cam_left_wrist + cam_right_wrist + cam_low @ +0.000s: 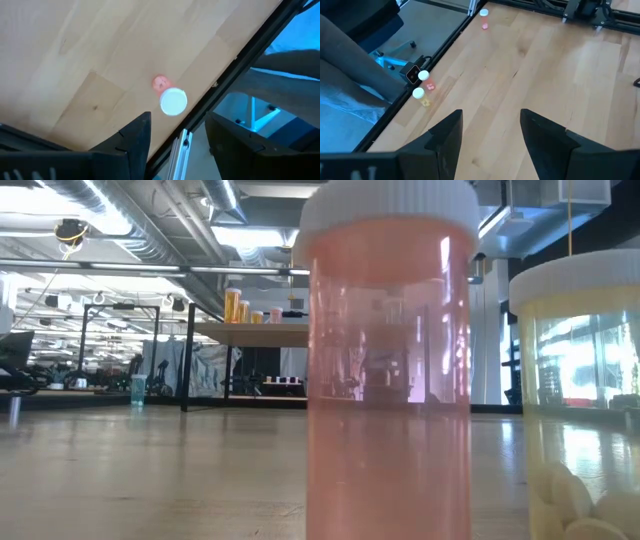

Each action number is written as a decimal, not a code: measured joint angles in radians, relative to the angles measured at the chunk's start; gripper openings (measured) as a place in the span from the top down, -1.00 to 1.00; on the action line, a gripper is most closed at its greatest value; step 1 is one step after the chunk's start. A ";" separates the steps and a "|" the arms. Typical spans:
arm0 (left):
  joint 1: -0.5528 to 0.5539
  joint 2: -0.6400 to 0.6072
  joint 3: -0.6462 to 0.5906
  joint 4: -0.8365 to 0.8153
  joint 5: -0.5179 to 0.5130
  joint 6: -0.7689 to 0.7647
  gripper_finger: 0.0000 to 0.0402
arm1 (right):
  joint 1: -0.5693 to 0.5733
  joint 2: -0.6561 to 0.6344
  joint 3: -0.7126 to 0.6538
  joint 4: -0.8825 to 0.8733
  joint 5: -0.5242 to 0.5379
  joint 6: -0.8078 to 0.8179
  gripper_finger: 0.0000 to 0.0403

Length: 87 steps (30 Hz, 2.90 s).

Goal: Pick and place medicine bottles onto shelf by color
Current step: Put the left pink pill bottle on the shelf aligned with the other orange pill bottle

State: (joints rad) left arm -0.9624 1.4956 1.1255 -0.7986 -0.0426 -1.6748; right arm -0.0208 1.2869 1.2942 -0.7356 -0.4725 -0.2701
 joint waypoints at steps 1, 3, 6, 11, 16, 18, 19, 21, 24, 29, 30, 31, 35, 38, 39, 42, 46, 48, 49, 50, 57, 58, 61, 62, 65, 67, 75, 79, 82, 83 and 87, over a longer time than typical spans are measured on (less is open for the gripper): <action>-0.006 0.000 0.000 0.000 -0.004 -0.016 0.10 | 0.000 0.000 0.000 0.001 0.000 0.002 0.00; -0.021 0.002 0.000 0.000 -0.029 -0.040 0.10 | 0.000 0.000 0.000 0.001 0.000 0.002 0.00; -0.049 0.002 0.000 0.000 -0.062 -0.049 0.10 | 0.000 0.000 0.000 0.002 0.000 0.001 0.00; -0.077 0.003 0.000 0.000 -0.088 -0.073 0.10 | 0.000 0.000 0.000 0.004 0.000 0.001 0.00; -0.082 0.003 0.000 0.000 -0.130 -0.077 0.10 | 0.000 0.000 -0.001 0.005 0.000 0.001 0.00; -0.081 0.003 0.000 0.000 -0.142 -0.079 0.10 | 0.000 0.000 -0.001 0.005 0.000 0.000 0.00; -0.082 0.003 0.000 0.000 -0.144 -0.086 0.10 | 0.000 0.000 -0.001 0.005 0.000 0.000 0.00; -0.082 0.003 0.000 0.002 -0.146 -0.110 0.10 | 0.000 0.000 -0.001 0.005 0.000 0.000 0.00; -0.082 0.003 0.000 0.017 -0.149 -0.134 0.10 | 0.000 0.000 -0.001 0.005 0.000 0.000 0.00; -0.081 0.014 0.000 0.025 -0.167 -0.148 0.10 | 0.000 0.000 -0.001 0.005 0.000 0.000 0.00; -0.081 0.024 0.000 0.024 -0.167 -0.148 0.10 | 0.000 0.000 -0.001 0.005 0.000 0.000 0.00; -0.081 0.036 0.000 0.024 -0.167 -0.149 0.10 | 0.000 0.000 -0.001 0.005 0.000 0.000 0.00; -0.081 0.086 0.000 0.031 -0.137 -0.154 0.10 | 0.000 0.000 -0.001 0.005 0.001 0.000 0.00; -0.081 0.105 0.000 0.033 -0.123 -0.149 0.10 | 0.000 0.000 -0.001 0.005 0.001 0.000 0.00; -0.081 0.109 0.000 0.033 -0.122 -0.149 0.10 | 0.000 0.000 -0.001 0.005 0.001 0.000 0.00; -0.081 0.122 0.000 0.034 -0.121 -0.148 0.10 | 0.000 0.000 -0.001 0.005 0.001 0.000 0.00; -0.081 0.122 0.000 0.046 -0.121 -0.118 0.10 | 0.000 0.000 -0.001 0.006 0.001 0.000 0.00; -0.081 0.122 0.000 0.049 -0.120 -0.111 0.10 | 0.000 0.000 -0.001 0.006 0.001 0.000 0.00; -0.081 0.122 0.000 0.048 -0.120 -0.111 0.10 | 0.000 0.000 -0.001 0.006 0.001 0.000 0.00; -0.081 0.122 0.000 0.049 -0.115 -0.111 0.10 | 0.000 0.000 -0.001 0.006 0.001 0.000 0.00; -0.068 0.137 0.000 0.049 -0.070 -0.076 0.10 | 0.000 0.000 -0.001 0.008 0.001 0.000 0.00; -0.061 0.144 0.000 0.048 -0.057 -0.069 0.10 | 0.000 0.000 -0.001 0.009 0.001 0.000 0.00; -0.052 0.150 0.000 0.049 -0.050 -0.058 0.10 | 0.000 0.000 -0.001 0.010 0.001 0.000 0.00; -0.053 0.150 0.000 0.053 -0.048 -0.052 0.10 | 0.000 0.000 -0.001 0.012 0.001 0.000 0.00; -0.047 0.150 0.000 0.060 -0.039 -0.032 0.10 | 0.000 0.000 -0.001 0.014 0.008 0.000 0.00; -0.043 0.150 0.000 0.060 -0.045 -0.032 0.10 | 0.000 0.000 -0.001 0.014 0.008 0.000 0.00; -0.041 0.150 0.000 0.082 -0.040 -0.017 0.10 | 0.000 0.000 -0.001 0.013 0.008 0.000 0.00; -0.030 0.170 0.000 0.084 -0.013 -0.016 0.10 | 0.000 0.000 -0.001 0.013 0.008 0.000 0.00; -0.030 0.178 0.000 0.085 -0.003 -0.016 0.10 | 0.000 0.000 -0.001 0.013 0.008 0.000 0.00; -0.030 0.183 0.000 0.084 -0.002 -0.016 0.10 | 0.000 0.000 -0.001 0.014 0.008 0.000 0.00; -0.030 0.199 0.000 0.103 0.001 -0.016 0.10 | 0.000 0.000 -0.001 0.014 0.008 0.000 0.00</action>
State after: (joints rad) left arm -0.9920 1.6946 1.1252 -0.6959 -0.0412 -1.6909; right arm -0.0212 1.2869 1.2934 -0.7219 -0.4641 -0.2699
